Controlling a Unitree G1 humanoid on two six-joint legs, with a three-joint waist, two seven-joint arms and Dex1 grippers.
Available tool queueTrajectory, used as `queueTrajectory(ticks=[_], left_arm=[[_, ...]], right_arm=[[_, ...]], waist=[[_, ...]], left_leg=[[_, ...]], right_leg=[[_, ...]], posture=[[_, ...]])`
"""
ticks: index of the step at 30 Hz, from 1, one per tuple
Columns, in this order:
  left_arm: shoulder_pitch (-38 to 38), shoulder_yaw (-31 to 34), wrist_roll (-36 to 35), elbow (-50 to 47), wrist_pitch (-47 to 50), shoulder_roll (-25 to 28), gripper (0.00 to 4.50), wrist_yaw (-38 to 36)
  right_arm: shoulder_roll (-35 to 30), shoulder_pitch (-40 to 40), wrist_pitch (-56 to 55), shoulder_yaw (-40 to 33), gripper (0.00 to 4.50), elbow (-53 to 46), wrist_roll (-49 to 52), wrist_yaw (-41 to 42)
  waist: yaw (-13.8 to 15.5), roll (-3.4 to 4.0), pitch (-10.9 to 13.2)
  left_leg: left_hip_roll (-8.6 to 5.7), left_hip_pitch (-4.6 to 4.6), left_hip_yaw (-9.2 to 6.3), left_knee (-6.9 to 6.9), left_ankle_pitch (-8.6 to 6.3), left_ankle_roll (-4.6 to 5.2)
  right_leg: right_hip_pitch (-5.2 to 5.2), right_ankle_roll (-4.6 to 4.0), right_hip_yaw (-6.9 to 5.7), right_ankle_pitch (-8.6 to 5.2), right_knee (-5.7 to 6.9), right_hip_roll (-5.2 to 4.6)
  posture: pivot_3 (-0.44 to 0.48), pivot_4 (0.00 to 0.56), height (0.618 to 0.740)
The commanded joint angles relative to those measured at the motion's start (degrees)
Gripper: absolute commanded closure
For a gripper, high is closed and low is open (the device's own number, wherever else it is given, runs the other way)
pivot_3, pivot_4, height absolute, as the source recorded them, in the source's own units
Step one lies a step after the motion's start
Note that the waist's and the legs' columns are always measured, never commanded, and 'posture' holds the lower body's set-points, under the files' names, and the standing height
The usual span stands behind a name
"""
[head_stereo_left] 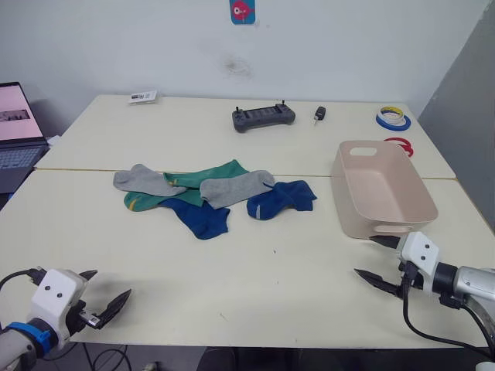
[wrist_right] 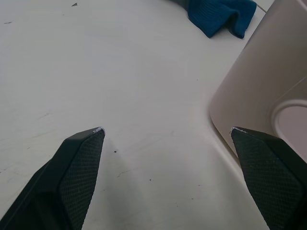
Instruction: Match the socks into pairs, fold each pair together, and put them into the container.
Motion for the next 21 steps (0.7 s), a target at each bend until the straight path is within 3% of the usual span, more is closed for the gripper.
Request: queueTrajectory(ticks=[1, 9, 13, 21], left_arm=[[-0.3, 2.29, -1.5, -0.62, 0.12, -0.34, 0.0, 0.47], [-1.55, 3.89, -4.03, 0.66, -2.61, -0.64, 0.0, -1.89], [-1.98, 4.99, -9.25, 1.22, 0.43, -0.87, 0.0, -3.76], [-2.53, 3.11, -10.41, -0.39, 1.86, -0.44, 0.0, -4.8]], right_arm=[[-0.54, -0.07, -0.8, -1.43, 0.01, -1.17, 0.02, 0.05], [-0.86, -0.09, 0.09, -2.05, 0.01, -1.37, 1.31, 0.82], [-1.37, 0.3, 3.19, -3.37, 0.01, -3.21, 4.17, 1.87], [-1.21, 0.98, 3.64, -3.33, 0.01, -4.74, 4.12, 1.79]], waist=[[0.0, 0.0, 0.0], [0.0, 0.0, 0.0], [0.0, 0.04, 0.02], [0.0, 0.04, 0.02]], left_leg=[[0.0, 0.0, 0.0, 0.0, 0.0, 0.0], [-0.01, 0.0, 0.01, 0.01, 0.0, 0.0], [0.01, 0.0, -0.01, 0.0, 0.0, 0.0], [0.0, 0.0, -0.02, 0.0, 0.0, 0.0]], right_leg=[[0.0, 0.0, 0.0, 0.0, 0.0, 0.0], [0.01, 0.0, 0.0, 0.0, 0.0, 0.0], [0.0, -0.01, -0.03, 0.0, 0.0, 0.0], [0.01, 0.0, -0.03, 0.0, 0.0, 0.0]], posture=[[0.0, 0.15, 0.74], [0.0, 0.15, 0.74], [0.0, 0.15, 0.74], [0.0, 0.15, 0.74]])
